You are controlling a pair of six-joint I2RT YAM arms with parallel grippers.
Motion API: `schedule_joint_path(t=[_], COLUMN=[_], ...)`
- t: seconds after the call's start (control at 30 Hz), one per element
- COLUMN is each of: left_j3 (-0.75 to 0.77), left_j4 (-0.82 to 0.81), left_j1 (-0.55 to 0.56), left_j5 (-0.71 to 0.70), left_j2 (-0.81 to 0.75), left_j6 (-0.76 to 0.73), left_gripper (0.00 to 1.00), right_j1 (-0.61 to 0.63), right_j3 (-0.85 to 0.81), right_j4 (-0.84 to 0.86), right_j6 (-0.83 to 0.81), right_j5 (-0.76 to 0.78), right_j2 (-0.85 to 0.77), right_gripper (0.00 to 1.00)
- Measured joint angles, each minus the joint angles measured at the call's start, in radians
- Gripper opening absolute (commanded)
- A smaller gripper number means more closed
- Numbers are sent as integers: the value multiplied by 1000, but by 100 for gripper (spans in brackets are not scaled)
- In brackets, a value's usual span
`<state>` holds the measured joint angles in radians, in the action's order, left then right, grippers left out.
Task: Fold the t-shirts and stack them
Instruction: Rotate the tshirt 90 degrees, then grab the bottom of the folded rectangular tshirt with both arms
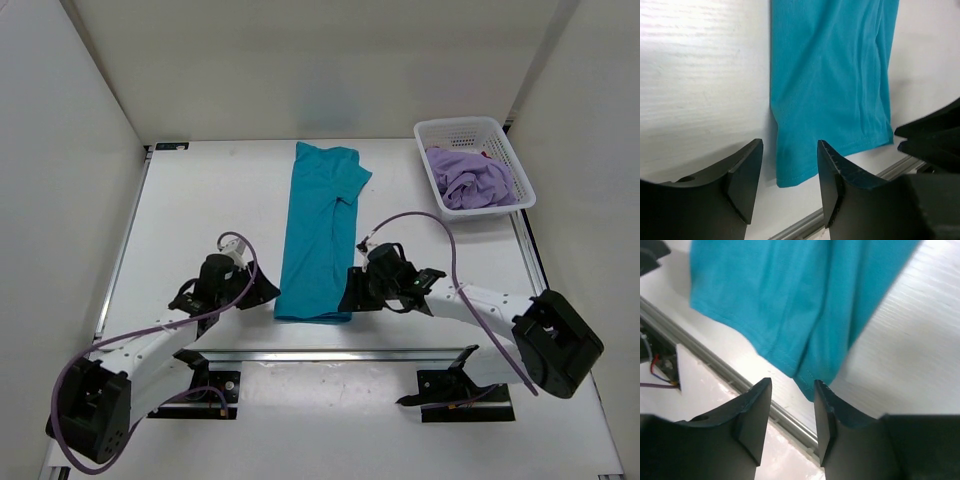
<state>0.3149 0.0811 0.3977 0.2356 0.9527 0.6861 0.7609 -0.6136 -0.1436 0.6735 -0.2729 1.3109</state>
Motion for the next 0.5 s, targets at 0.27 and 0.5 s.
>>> schedule_joint_path(t=[0.27,0.5], left_j3=[-1,-1], left_j4=[20,2], left_j1=[71,116], left_j5=[-10,-6], left_j2=[87,130], left_j6=[-21,-24], left_gripper=[53,54], right_j1=[-4,-5], right_j3=[64,64], right_j4=[49,33], right_j6=[33,34], right_j5=[-18,-12], right_j2=[61,26], right_gripper=[38,47])
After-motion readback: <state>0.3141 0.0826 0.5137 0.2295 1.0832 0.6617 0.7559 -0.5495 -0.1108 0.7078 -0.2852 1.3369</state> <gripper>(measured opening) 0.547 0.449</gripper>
